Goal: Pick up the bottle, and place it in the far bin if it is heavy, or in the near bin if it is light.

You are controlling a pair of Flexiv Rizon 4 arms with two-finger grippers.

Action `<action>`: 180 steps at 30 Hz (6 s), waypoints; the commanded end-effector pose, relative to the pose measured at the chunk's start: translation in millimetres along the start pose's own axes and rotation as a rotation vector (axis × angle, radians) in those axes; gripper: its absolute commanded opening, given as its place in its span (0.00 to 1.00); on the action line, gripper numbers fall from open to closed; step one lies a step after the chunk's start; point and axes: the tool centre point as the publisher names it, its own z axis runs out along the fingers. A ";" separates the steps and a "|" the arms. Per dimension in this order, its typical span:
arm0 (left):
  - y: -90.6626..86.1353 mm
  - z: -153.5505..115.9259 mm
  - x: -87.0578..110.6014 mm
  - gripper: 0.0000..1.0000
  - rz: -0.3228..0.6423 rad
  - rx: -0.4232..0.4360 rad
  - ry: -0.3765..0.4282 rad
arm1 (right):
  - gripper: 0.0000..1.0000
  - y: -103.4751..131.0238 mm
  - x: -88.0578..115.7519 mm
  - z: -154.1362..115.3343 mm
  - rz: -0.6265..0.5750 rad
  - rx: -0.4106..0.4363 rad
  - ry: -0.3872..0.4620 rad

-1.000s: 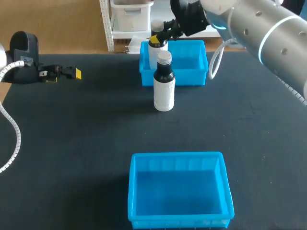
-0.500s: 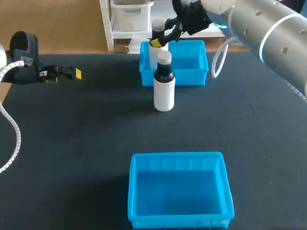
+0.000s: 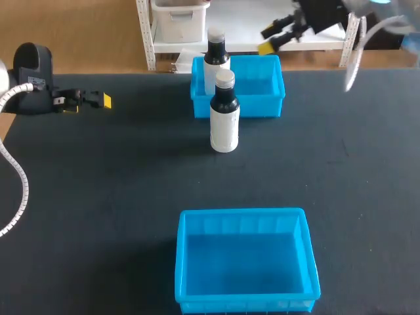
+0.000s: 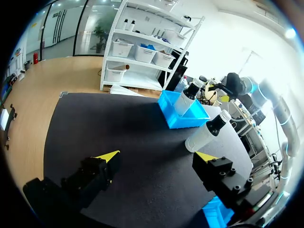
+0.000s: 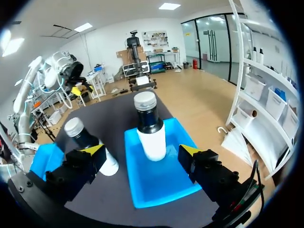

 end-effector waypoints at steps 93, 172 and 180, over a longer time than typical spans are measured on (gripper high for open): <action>0.0 0.0 0.0 1.00 0.000 0.000 0.000 | 0.44 124.0 5.4 111.1 -0.139 -0.089 -0.103; 0.0 0.0 0.0 1.00 0.000 0.000 0.000 | 0.42 350.2 -7.5 -68.1 -0.295 -0.268 -0.057; 0.0 0.0 0.0 1.00 0.000 0.000 0.000 | 0.42 389.3 -0.7 -32.6 -0.319 -0.375 -0.056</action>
